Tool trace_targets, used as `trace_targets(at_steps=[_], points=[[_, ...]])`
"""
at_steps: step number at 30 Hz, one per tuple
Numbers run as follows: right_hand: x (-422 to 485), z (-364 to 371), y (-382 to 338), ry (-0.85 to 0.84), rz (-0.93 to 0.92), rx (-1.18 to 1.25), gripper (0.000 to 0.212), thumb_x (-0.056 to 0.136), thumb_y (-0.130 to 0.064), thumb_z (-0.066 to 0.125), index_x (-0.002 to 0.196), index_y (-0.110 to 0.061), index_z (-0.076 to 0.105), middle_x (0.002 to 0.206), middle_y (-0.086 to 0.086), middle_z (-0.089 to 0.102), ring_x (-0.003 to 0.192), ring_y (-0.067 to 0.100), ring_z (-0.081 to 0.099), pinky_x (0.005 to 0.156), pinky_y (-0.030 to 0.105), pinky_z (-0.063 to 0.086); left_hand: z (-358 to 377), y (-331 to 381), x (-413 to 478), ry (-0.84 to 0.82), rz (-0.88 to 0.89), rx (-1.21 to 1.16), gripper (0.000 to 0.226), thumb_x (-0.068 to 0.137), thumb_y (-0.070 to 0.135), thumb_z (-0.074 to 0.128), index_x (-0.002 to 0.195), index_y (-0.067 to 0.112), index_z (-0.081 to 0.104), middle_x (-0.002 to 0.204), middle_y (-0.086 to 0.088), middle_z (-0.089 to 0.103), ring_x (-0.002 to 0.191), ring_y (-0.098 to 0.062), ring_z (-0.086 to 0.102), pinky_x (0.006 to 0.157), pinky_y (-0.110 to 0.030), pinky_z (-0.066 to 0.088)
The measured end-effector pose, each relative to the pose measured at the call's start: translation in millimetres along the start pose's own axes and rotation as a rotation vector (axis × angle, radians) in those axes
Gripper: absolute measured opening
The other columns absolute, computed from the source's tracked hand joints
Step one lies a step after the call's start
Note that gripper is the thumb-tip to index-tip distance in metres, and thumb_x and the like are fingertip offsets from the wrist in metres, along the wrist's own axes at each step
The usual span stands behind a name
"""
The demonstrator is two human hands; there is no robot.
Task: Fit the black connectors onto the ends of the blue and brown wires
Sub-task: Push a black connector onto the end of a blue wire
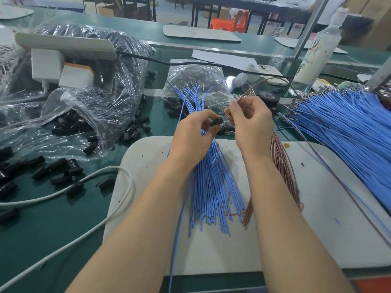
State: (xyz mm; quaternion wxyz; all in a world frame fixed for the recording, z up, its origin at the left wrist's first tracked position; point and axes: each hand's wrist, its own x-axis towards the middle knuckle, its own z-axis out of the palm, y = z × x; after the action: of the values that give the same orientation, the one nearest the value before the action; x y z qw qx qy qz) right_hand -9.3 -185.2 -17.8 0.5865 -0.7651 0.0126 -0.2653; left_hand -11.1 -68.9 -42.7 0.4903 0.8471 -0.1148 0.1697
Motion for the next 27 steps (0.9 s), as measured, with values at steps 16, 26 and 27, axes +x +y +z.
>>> trace_targets(at_steps=[16,26,27], points=[[3.1,1.1,3.4,-0.108,0.125,-0.026,0.016,0.086,-0.018,0.066,0.073,-0.023,0.058,0.08,0.008,0.069,0.08,0.027,0.065,0.082,0.05,0.053,1.3,-2.8,1.2,0.049,0.037,-0.022,0.004,0.087,0.013,0.065,0.09,0.015,0.068,0.069,0.022,0.056,0.068,0.007,0.055,0.07,-0.012,0.045],[1.3,1.3,1.1,-0.14,0.09,-0.101,0.018,0.085,-0.023,0.068,0.071,-0.021,0.057,0.073,0.002,0.064,0.072,0.017,0.06,0.079,0.045,0.054,0.4,-3.6,0.8,0.038,0.014,-0.006,0.01,0.088,0.018,0.065,0.097,0.017,0.067,0.092,0.002,0.065,0.085,-0.01,0.058,0.077,-0.019,0.042],[0.9,1.5,0.8,-0.146,0.088,-0.1,0.018,0.085,-0.022,0.068,0.071,-0.021,0.057,0.073,0.003,0.064,0.071,0.017,0.06,0.079,0.045,0.054,0.2,-3.3,0.8,0.037,0.014,-0.004,0.01,0.088,0.018,0.065,0.098,0.017,0.067,0.091,0.002,0.066,0.085,-0.01,0.058,0.077,-0.018,0.042]])
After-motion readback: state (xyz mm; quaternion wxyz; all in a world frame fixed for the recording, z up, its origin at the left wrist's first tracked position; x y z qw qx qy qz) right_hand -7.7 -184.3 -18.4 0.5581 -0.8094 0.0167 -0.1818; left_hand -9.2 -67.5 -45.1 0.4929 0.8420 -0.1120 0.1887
